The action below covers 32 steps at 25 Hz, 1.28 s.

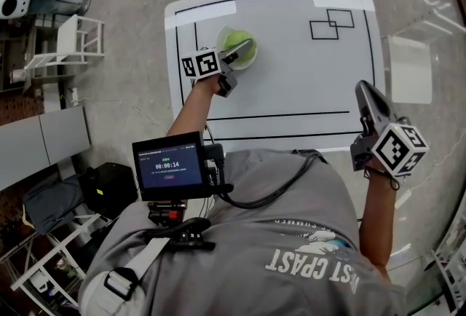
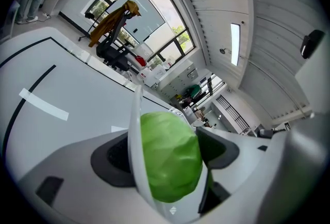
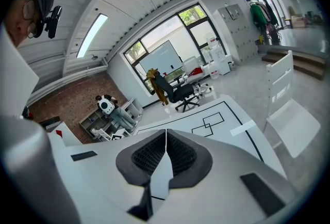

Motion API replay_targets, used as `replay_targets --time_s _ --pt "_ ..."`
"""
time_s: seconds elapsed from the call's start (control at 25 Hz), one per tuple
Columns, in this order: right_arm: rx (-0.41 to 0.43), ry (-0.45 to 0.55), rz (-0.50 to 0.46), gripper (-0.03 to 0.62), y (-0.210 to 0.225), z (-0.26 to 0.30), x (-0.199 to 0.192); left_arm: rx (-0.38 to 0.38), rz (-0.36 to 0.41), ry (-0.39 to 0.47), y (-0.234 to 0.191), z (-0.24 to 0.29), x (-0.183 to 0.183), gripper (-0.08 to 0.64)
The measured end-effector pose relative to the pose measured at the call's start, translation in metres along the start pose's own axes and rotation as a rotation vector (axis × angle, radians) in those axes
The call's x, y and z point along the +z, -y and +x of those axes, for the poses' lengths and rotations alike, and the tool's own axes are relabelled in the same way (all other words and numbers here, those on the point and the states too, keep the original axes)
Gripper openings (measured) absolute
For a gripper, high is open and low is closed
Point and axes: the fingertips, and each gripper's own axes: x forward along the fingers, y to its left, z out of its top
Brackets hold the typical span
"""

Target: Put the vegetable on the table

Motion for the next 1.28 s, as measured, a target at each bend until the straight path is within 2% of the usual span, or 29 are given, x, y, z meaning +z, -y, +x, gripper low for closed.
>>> replay_targets --time_s 0.4,0.88,1.28 --pt "0.01 -0.048 0.034 0.008 -0.001 0.008 -0.021 0.004 -0.068 0.036 -0.005 -0.007 -0.002 0.347" --pt "0.014 -0.082 0.044 0.008 0.001 0.016 -0.032 0.004 -0.069 0.05 -0.001 -0.012 -0.003 0.347" --pt "0.024 -0.133 0.049 0.008 0.0 0.028 -0.048 0.012 -0.123 0.096 -0.005 -0.017 -0.004 0.347"
